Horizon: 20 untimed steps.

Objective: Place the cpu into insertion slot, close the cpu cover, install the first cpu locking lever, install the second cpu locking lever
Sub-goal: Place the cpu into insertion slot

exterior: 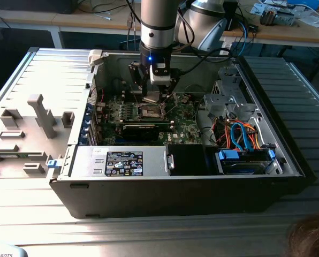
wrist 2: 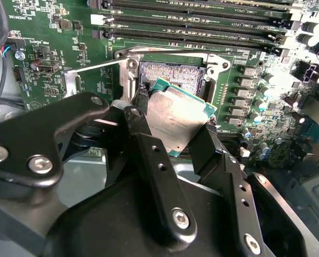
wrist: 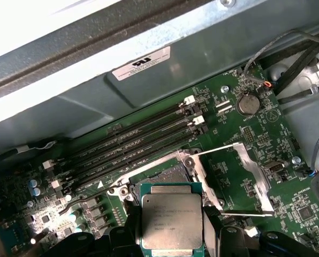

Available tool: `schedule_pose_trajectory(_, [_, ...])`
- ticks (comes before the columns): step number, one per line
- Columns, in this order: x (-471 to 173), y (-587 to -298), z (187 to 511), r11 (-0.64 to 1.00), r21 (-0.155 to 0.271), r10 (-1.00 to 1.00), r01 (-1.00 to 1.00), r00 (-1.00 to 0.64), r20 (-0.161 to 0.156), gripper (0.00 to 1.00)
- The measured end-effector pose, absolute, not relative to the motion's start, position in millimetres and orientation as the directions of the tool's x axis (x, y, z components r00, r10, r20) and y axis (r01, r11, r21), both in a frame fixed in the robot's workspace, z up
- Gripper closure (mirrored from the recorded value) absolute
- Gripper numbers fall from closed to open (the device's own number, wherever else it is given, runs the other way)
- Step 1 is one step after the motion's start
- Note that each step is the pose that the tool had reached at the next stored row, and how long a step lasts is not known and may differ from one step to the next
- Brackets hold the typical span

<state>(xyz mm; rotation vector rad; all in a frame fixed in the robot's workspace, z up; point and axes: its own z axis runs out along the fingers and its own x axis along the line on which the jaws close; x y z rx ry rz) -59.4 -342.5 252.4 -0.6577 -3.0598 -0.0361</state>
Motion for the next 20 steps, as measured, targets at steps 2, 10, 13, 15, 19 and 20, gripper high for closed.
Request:
schedule_pose_trajectory(2, [-59.4,-342.4,252.3,0.91,0.02,0.414,0.414,-0.91,0.016,0.45])
schedule_pose_trajectory(10, [-59.4,-342.4,252.1,0.906,0.019,0.423,0.424,-0.906,0.016,0.45])
schedule_pose_trajectory(13, [-59.4,-342.4,252.0,0.904,0.019,0.426,0.426,-0.905,0.016,0.45])
schedule_pose_trajectory(15, [-59.4,-342.5,252.0,0.904,0.019,0.427,0.428,-0.904,0.016,0.45])
schedule_pose_trajectory(19, [-59.4,-342.4,251.7,0.901,0.018,0.432,0.433,-0.902,0.015,0.45])
schedule_pose_trajectory(20, [-59.4,-342.4,251.7,0.901,0.018,0.433,0.434,-0.901,0.015,0.45])
